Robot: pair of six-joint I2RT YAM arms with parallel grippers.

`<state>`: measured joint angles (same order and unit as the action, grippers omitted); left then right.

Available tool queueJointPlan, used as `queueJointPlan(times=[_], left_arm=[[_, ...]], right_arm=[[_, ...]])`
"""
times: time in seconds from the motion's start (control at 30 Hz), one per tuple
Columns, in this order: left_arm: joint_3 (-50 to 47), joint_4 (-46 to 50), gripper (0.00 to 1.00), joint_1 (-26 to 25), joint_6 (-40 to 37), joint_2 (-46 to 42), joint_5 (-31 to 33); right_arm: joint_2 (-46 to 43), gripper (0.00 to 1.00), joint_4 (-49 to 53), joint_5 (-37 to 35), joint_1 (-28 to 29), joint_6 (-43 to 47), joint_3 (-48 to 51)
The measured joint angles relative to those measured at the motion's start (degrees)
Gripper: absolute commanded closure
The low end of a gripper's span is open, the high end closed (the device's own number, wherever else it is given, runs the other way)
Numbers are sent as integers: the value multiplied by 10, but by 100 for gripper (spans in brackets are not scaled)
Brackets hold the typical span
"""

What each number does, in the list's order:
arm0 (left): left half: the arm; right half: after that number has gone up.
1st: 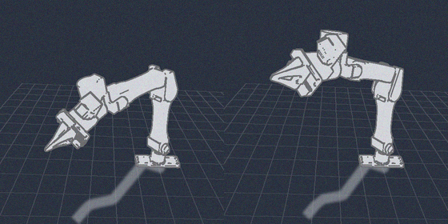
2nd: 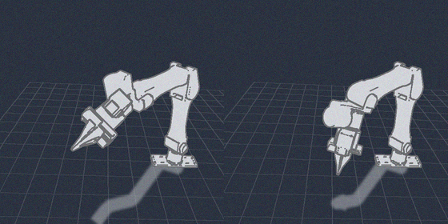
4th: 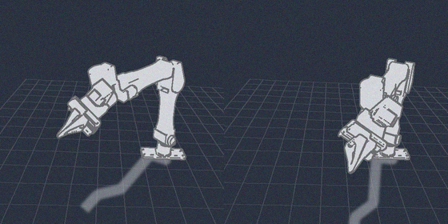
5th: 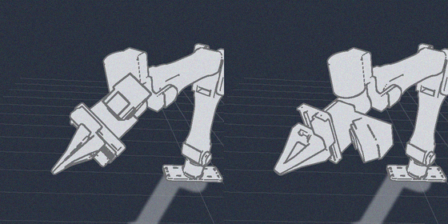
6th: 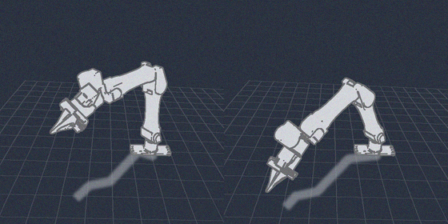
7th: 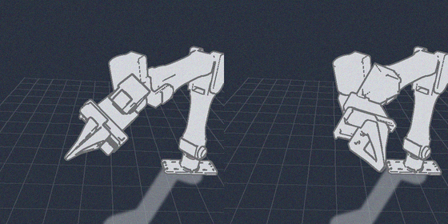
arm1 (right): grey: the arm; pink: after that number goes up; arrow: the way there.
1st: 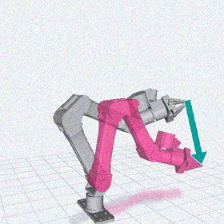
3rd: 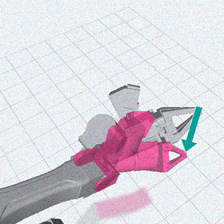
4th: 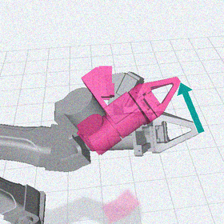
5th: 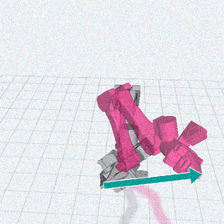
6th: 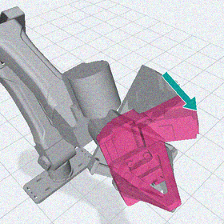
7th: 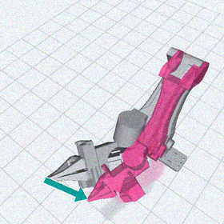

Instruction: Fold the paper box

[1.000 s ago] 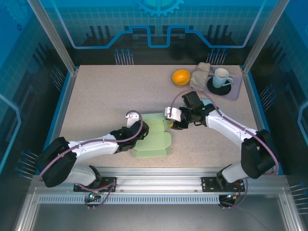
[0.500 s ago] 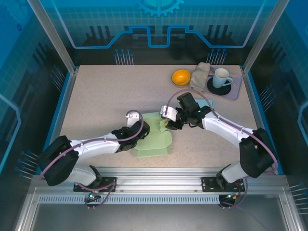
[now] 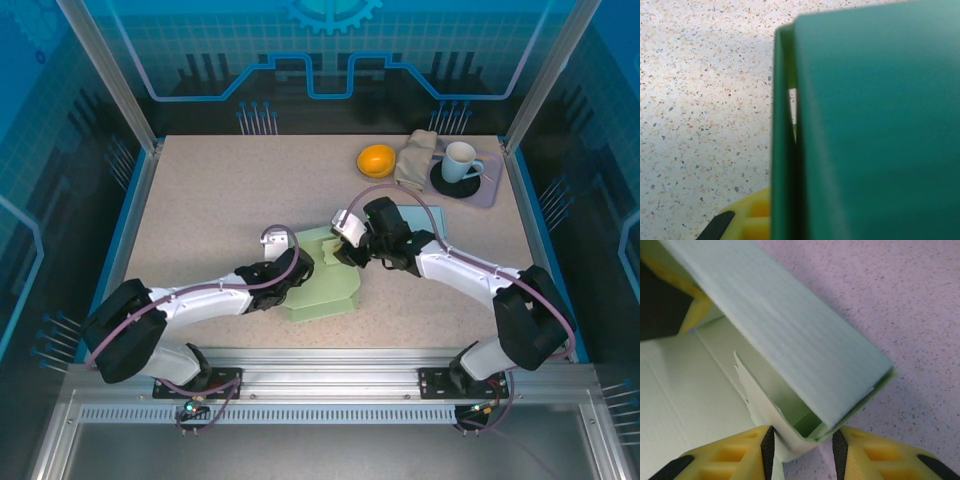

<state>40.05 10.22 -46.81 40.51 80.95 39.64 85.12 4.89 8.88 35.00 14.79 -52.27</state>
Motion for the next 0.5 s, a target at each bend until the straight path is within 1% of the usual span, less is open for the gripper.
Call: queueJointPlan(times=[0.13,0.27,0.43,0.5], left_arm=[[0,1,95,2,13,0,-7],[0,13,95,2,26,-14,-22],[0,30,94,2,41,-42,-40],[0,33,94,2,47,-52,-47]], right_arm=[[0,62,-43,-8,3,-44,14],[0,61,-69,-8,3,-69,26],[0,62,-93,-13,4,-89,28],[0,66,-99,-23,5,-97,28]])
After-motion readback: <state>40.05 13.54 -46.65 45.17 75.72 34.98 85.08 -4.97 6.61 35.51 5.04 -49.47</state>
